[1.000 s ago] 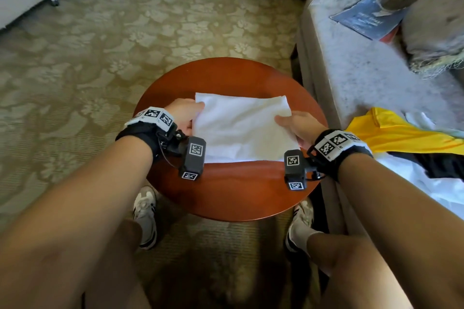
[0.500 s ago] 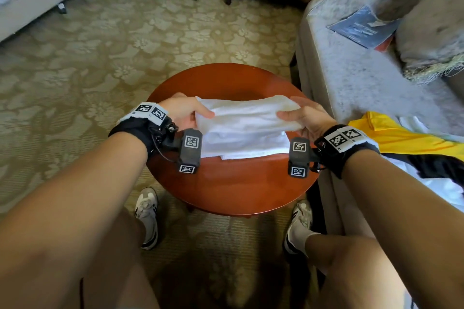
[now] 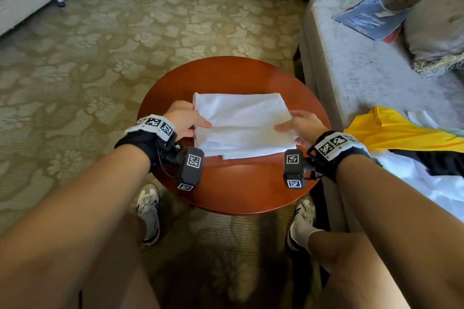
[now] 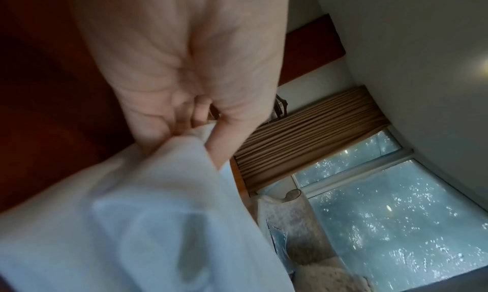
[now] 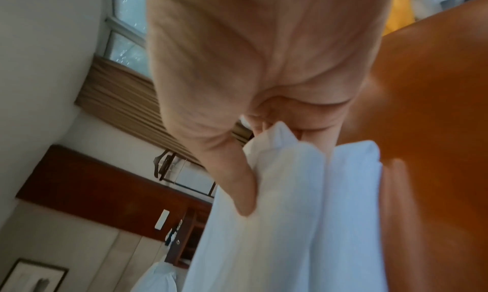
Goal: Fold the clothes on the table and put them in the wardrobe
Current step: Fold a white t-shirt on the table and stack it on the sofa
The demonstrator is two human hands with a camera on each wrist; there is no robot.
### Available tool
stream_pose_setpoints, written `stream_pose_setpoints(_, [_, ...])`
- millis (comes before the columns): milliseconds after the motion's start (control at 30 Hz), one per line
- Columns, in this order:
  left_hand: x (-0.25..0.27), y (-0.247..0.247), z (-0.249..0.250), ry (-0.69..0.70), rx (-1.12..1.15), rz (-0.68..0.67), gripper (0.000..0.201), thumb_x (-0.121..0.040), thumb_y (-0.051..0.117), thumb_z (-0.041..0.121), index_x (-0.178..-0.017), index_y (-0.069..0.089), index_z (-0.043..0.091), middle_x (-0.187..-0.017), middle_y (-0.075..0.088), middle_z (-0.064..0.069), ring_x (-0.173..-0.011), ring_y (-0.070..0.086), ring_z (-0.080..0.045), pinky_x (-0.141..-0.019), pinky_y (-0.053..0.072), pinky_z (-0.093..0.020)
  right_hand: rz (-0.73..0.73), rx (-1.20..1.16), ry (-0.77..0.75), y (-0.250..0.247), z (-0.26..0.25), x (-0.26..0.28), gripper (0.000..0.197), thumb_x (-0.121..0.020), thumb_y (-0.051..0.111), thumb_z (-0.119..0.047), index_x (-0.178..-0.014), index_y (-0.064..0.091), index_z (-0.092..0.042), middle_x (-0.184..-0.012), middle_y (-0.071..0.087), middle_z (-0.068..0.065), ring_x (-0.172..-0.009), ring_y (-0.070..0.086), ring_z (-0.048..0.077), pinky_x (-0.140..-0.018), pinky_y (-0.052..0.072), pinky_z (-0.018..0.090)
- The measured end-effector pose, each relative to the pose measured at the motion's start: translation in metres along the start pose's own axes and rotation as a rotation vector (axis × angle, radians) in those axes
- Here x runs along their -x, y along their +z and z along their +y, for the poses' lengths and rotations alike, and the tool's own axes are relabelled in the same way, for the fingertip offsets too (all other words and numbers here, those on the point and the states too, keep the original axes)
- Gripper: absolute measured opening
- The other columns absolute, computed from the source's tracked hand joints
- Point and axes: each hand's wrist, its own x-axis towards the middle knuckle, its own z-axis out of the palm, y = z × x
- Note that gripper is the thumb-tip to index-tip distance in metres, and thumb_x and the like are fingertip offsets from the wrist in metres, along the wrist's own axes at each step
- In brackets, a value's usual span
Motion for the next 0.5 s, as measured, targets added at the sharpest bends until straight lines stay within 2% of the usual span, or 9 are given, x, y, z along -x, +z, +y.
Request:
stream_pose_setpoints(67, [0.002,-0.003,0.006,0.026,0.066,-0.012,0.058,-0.069,0.075,-0.014,-0.123,0.059,0.002,-0.118,0.067,-0.017,-0.104,0.067,-0.031,-0.081,0.058,-0.045,0.014,-0.083,0.001,-0.003,-0.006,0.001,0.066,-0.065,0.082,0.004,-0.122,0.058,-0.017,-0.109,0.071,0.006,-0.096,0.071,0.029,-0.087,0.058,0.044])
stream_pose_setpoints(133, [0.004,-0.005,0.008,0.023,0.068,-0.041,0.064,-0.068,0.077,-0.012,-0.124,0.056,0.007,-0.121,0.065,-0.017,-0.106,0.066,-0.029,-0.081,0.058,-0.046,0.005,-0.073,0.002,-0.004,-0.006,0.002,0.067,-0.065,0.083,0.003,-0.123,0.057,-0.020,-0.112,0.070,0.005,-0.100,0.069,0.029,-0.090,0.056,0.044])
stream_pose_setpoints(233, [0.011,0.001,0.001,-0.007,-0.085,-0.058,0.048,-0.073,0.074,-0.013,-0.102,0.053,0.018,-0.112,0.065,-0.007,-0.103,0.065,-0.025,-0.080,0.057,-0.044,-0.018,0.164,-0.025,-0.001,0.000,0.003,0.080,-0.059,0.089,-0.012,-0.130,0.054,-0.019,-0.121,0.067,0.002,-0.108,0.065,0.026,-0.097,0.052,0.047])
stream_pose_setpoints(333, [0.016,0.005,-0.002,-0.006,-0.112,0.003,0.040,-0.075,0.073,-0.012,-0.090,0.051,0.018,-0.102,0.063,-0.003,-0.103,0.063,-0.024,-0.079,0.056,-0.041,0.104,0.312,-0.103,0.003,-0.002,0.007,0.077,-0.070,0.087,-0.019,-0.136,0.048,-0.017,-0.122,0.060,-0.002,-0.112,0.058,0.021,-0.099,0.048,0.038])
stream_pose_setpoints(367, [0.015,0.006,-0.001,-0.001,-0.113,0.037,0.037,-0.075,0.074,-0.010,-0.094,0.053,0.015,-0.102,0.062,-0.002,-0.104,0.062,-0.025,-0.077,0.055,-0.039,0.166,0.328,-0.136,0.004,-0.004,0.008,0.074,-0.075,0.085,-0.023,-0.138,0.047,-0.017,-0.123,0.057,-0.002,-0.113,0.056,0.021,-0.097,0.047,0.034])
stream_pose_setpoints(400, [0.013,0.007,0.002,0.005,-0.141,0.093,0.041,-0.075,0.076,-0.005,-0.105,0.053,0.010,-0.108,0.059,-0.002,-0.108,0.059,-0.025,-0.078,0.054,-0.038,0.228,0.330,-0.170,0.005,-0.007,0.009,0.070,-0.079,0.081,-0.027,-0.139,0.046,-0.018,-0.126,0.055,0.000,-0.116,0.054,0.022,-0.095,0.045,0.032])
stream_pose_setpoints(467, [0.004,0.007,0.008,0.070,-0.320,0.244,0.071,-0.073,0.081,0.007,-0.132,0.041,0.008,-0.127,0.051,-0.007,-0.120,0.052,-0.028,-0.090,0.051,-0.041,0.314,0.350,-0.261,0.010,-0.013,0.009,0.064,-0.084,0.074,-0.036,-0.140,0.046,-0.021,-0.135,0.051,0.002,-0.122,0.052,0.024,-0.097,0.045,0.034])
stream_pose_setpoints(500, [0.001,0.007,0.011,0.135,-0.421,0.312,0.077,-0.072,0.082,0.011,-0.136,0.038,0.010,-0.133,0.049,-0.008,-0.123,0.049,-0.028,-0.096,0.048,-0.042,0.319,0.369,-0.312,0.012,-0.017,0.010,0.060,-0.087,0.070,-0.039,-0.140,0.047,-0.023,-0.139,0.048,0.002,-0.125,0.051,0.024,-0.101,0.044,0.035])
